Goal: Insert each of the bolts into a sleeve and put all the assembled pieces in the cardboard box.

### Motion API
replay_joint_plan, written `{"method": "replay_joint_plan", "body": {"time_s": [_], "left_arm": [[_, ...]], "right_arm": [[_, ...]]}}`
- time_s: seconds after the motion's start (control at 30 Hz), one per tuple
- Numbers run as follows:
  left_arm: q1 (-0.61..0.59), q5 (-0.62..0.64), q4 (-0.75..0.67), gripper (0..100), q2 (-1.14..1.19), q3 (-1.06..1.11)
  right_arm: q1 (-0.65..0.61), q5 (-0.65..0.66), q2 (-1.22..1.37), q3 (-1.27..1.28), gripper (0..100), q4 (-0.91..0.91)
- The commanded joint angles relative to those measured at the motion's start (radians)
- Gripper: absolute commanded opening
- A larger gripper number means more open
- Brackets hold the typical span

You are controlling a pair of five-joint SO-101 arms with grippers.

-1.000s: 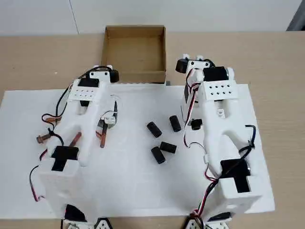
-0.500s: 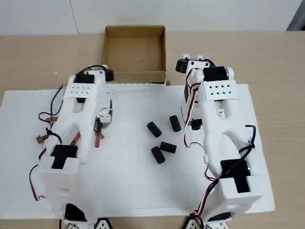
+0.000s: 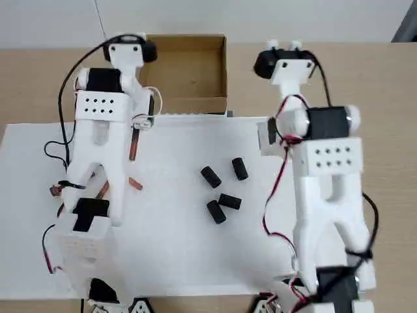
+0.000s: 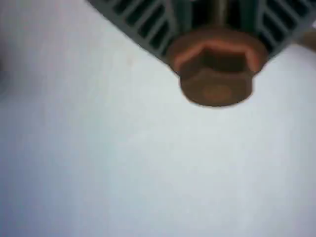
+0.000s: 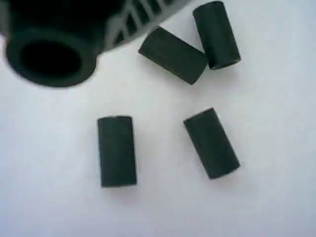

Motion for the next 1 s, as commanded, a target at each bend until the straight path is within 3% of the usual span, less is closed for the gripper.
{"method": "replay_joint_plan", "body": {"time_s": [0.0, 0.37, 0.6, 0.73, 0.97], "left_arm": [[0.034, -0.064, 0.021, 1, -0.149, -0.081], [0.075, -0.126, 0.020, 1, -0.448, -0.065], [0.086, -0.126, 0.014, 1, -0.666, 0.254], [0.104, -0.118, -0.103, 1, -0.844, 0.495], [0.098, -0.058, -0.459, 1, -1.197, 1.000]], "right_arm": [[0.041, -0.002, -0.094, -0.038, 0.2, 0.007], [0.065, 0.008, -0.377, 0.166, 0.2, 0.002], [0.070, 0.040, -0.599, 0.416, 0.2, -0.064], [0.065, 0.040, -0.736, 0.568, 0.2, -0.147], [0.065, 0.035, -0.894, 0.830, 0.2, -0.351]]}}
